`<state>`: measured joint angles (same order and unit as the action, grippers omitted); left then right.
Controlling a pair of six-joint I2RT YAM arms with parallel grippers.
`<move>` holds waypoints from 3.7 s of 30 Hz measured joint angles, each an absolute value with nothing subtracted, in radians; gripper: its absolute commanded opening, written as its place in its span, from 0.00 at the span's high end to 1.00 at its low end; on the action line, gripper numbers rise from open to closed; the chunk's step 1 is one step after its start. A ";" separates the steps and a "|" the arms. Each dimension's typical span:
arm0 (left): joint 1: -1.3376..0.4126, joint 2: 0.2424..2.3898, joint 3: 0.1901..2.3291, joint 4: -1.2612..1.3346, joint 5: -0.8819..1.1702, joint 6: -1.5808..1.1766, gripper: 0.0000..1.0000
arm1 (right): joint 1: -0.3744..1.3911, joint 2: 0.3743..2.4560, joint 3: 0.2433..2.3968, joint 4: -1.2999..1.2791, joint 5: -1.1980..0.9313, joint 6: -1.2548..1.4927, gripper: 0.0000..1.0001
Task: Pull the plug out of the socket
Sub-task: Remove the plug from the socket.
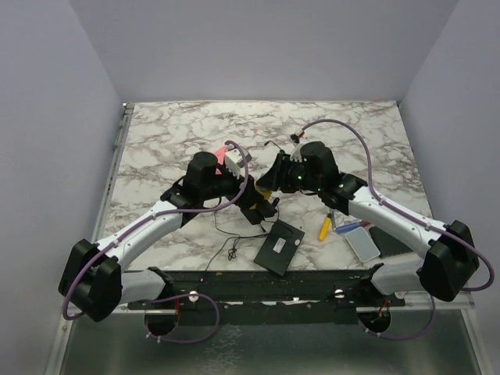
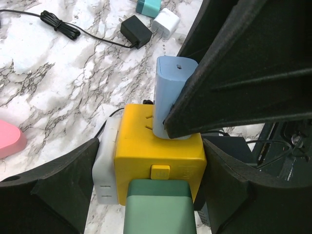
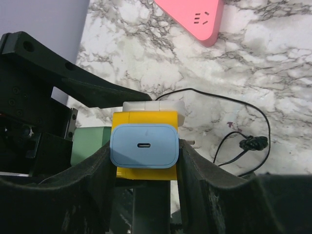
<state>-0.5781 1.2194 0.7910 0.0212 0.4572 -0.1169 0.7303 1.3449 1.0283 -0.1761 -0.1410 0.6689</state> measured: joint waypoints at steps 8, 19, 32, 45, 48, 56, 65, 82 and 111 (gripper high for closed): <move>-0.583 1.219 0.791 0.029 0.445 -0.110 1.00 | 0.649 1.334 0.947 -0.062 -0.302 0.757 1.00; -0.584 1.219 0.791 0.028 0.443 -0.107 1.00 | 0.606 1.334 0.898 0.021 -0.387 0.796 1.00; -0.585 1.220 0.791 0.028 0.440 -0.107 1.00 | 0.591 1.334 0.877 0.058 -0.413 0.804 1.00; -0.583 1.239 0.791 0.036 0.437 -0.112 1.00 | 0.626 1.327 0.887 0.020 -0.319 0.762 1.00; -0.580 1.239 0.791 0.038 0.438 -0.116 1.00 | 0.651 1.327 0.911 -0.014 -0.273 0.748 1.00; -0.577 1.239 0.791 0.048 0.443 -0.131 1.00 | 0.725 1.330 1.000 -0.146 -0.113 0.682 1.00; -0.576 1.239 0.793 0.051 0.447 -0.138 1.00 | 0.780 1.354 1.077 -0.243 0.017 0.650 1.00; -0.571 1.227 0.793 0.058 0.448 -0.136 1.00 | 0.764 1.378 1.135 -0.300 -0.027 0.646 1.00; -0.575 1.210 0.793 0.028 0.391 -0.104 1.00 | 0.628 1.423 1.093 -0.208 -0.348 0.714 1.00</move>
<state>-0.5751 1.2098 0.7925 0.0277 0.3912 -0.1036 0.6281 1.4231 1.0927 -0.2085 -0.3477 0.7136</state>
